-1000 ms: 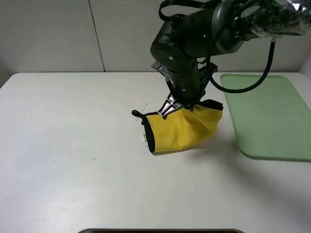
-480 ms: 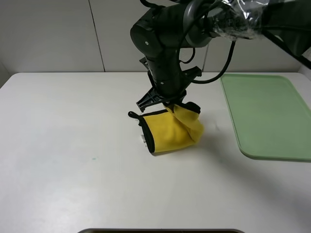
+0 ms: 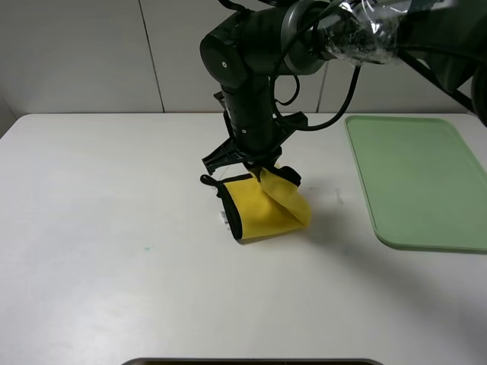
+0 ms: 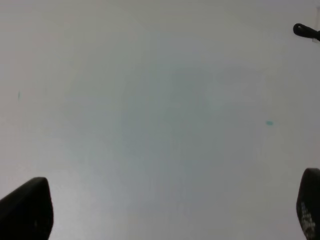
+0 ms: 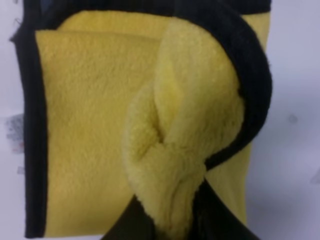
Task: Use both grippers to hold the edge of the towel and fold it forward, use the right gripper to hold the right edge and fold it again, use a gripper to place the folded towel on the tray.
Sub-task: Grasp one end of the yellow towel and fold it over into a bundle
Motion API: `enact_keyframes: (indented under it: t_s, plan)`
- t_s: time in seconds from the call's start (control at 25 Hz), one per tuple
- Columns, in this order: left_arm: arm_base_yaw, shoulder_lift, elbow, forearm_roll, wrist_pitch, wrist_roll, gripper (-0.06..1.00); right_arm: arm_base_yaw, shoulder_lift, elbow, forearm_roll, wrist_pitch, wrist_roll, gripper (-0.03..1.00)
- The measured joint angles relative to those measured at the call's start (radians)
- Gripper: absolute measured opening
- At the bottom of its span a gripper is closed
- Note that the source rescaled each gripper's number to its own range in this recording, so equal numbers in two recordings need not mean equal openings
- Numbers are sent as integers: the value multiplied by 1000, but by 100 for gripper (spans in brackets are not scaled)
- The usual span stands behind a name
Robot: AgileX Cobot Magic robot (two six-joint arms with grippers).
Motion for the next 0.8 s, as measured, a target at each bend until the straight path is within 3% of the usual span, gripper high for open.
enact_keyframes:
  t_s: [0.08,0.12,0.24,0.32,0.48,0.8]
  plan:
    - [0,0,0,0,0,0,100,0,0,0,8,-7,3,15]
    - [0,0,0,0,0,0,100,0,0,0,14,-14,5,23]
    - [0,0,0,0,0,0,100,0,0,0,46,-23,34,74]
    - [0,0,0,0,0,0,100,0,0,0,66,-23,55,91]
    - [0,0,0,0,0,0,100,0,0,0,90,-31,63,99]
    - [0,0,0,0,0,0,100,0,-21,-95,107,-11,4,100]
